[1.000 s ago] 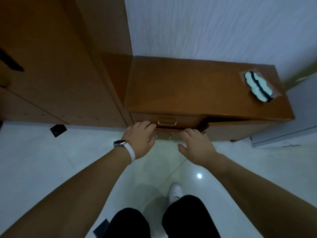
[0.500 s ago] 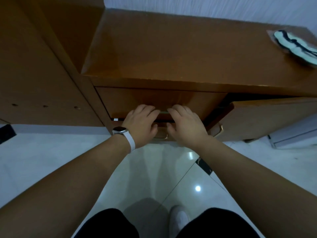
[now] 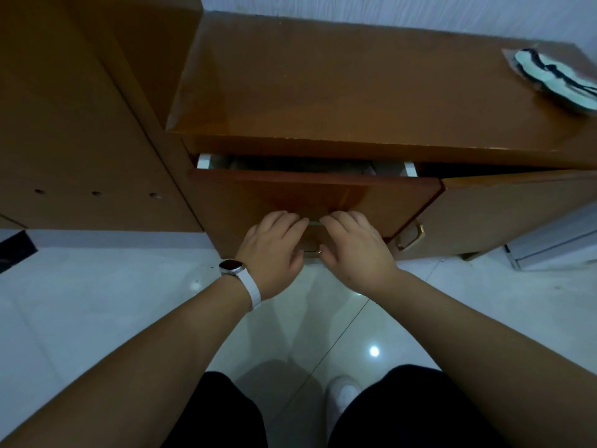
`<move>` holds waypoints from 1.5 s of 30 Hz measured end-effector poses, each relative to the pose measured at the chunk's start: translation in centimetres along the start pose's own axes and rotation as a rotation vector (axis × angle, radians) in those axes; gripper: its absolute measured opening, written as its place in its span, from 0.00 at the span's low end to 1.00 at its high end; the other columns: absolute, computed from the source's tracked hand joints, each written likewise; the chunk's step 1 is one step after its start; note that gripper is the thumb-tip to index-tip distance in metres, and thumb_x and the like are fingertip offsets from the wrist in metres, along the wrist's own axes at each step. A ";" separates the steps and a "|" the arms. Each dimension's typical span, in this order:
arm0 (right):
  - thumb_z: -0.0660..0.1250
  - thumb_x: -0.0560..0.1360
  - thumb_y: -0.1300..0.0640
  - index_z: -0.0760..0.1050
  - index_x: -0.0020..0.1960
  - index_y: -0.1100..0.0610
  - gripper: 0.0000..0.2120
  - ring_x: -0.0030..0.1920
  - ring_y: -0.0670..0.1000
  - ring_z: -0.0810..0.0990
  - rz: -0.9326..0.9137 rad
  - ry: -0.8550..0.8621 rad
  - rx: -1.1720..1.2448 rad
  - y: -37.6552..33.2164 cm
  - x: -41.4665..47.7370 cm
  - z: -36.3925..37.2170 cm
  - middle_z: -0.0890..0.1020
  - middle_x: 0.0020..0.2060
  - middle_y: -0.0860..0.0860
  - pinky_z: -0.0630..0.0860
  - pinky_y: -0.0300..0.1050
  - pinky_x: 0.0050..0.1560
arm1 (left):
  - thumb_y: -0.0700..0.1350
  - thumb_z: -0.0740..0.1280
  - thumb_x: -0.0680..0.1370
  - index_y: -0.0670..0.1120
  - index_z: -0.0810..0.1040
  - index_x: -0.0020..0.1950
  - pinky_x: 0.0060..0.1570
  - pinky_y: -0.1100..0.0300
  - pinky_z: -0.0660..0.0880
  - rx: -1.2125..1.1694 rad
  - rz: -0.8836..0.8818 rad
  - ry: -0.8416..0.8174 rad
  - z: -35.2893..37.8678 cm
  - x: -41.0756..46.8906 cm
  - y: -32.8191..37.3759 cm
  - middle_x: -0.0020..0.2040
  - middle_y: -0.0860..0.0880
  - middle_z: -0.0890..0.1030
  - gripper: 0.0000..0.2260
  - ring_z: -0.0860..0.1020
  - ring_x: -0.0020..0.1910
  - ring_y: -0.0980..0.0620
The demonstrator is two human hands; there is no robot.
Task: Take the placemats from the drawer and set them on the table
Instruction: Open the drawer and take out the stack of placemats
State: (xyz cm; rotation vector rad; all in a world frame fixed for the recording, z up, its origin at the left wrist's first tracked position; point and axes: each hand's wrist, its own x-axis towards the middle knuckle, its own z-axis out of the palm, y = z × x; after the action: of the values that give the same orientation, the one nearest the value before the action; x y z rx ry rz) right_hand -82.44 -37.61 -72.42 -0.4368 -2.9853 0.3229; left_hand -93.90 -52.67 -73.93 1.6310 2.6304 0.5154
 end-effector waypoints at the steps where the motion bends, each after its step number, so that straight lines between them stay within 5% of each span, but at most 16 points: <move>1: 0.67 0.74 0.52 0.74 0.65 0.57 0.21 0.60 0.57 0.73 -0.003 0.000 0.005 -0.2 -0.7 -0.1 0.78 0.59 0.53 0.76 0.56 0.55 | 0.48 0.68 0.73 0.46 0.73 0.67 0.54 0.48 0.73 -0.006 0.008 0.011 -0.2 -0.6 0.3 0.62 0.47 0.76 0.22 0.70 0.63 0.46; 6: 0.63 0.74 0.48 0.78 0.59 0.55 0.18 0.52 0.56 0.75 -0.056 -0.090 -0.042 -1.2 -3.1 -1.8 0.80 0.51 0.50 0.78 0.54 0.47 | 0.46 0.70 0.71 0.44 0.79 0.60 0.47 0.51 0.69 0.043 0.108 0.255 -3.2 -2.4 0.8 0.52 0.45 0.79 0.18 0.76 0.49 0.44; 10: 0.63 0.75 0.52 0.79 0.54 0.57 0.13 0.43 0.56 0.77 -0.171 0.122 -0.026 -1.5 -3.4 -4.6 0.80 0.44 0.52 0.76 0.53 0.40 | 0.47 0.70 0.71 0.43 0.80 0.59 0.49 0.49 0.68 0.140 0.195 0.399 -5.6 -3.6 0.0 0.56 0.43 0.77 0.17 0.75 0.53 0.42; 13: 0.67 0.74 0.54 0.78 0.56 0.59 0.13 0.45 0.57 0.77 -0.189 0.276 -0.029 -1.2 -2.8 -6.6 0.80 0.46 0.54 0.73 0.52 0.44 | 0.51 0.69 0.73 0.45 0.79 0.60 0.51 0.49 0.68 0.184 0.095 0.331 -7.8 -3.3 -1.4 0.59 0.44 0.78 0.18 0.75 0.56 0.42; 17: 0.66 0.76 0.46 0.74 0.65 0.53 0.20 0.54 0.54 0.76 -0.103 0.088 -0.085 -0.2 -1.7 -7.6 0.78 0.55 0.50 0.71 0.52 0.55 | 0.58 0.62 0.74 0.49 0.76 0.62 0.48 0.53 0.69 0.159 -0.033 0.089 -9.0 -2.5 -3.0 0.54 0.49 0.80 0.20 0.78 0.51 0.45; 33: 0.70 0.74 0.51 0.79 0.56 0.54 0.13 0.43 0.55 0.79 -0.088 0.043 0.052 -1.1 -6.7 -7.5 0.81 0.43 0.49 0.77 0.53 0.43 | 0.55 0.64 0.74 0.50 0.80 0.56 0.43 0.55 0.66 0.053 -0.084 0.120 -8.9 -8.1 0.2 0.47 0.51 0.82 0.15 0.77 0.46 0.46; 45: 0.71 0.73 0.52 0.80 0.54 0.55 0.12 0.42 0.56 0.79 -0.128 0.078 0.070 -2.1 -10.1 -6.9 0.82 0.43 0.50 0.76 0.51 0.41 | 0.52 0.68 0.74 0.48 0.80 0.55 0.44 0.53 0.70 0.081 -0.051 0.129 -9.1 -11.5 1.9 0.47 0.50 0.82 0.13 0.78 0.45 0.45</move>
State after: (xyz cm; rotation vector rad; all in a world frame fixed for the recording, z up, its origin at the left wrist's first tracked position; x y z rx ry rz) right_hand -72.39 -41.18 -65.99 -0.2443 -2.8977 0.3876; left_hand -88.54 -64.45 -66.72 1.5990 2.8125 0.5368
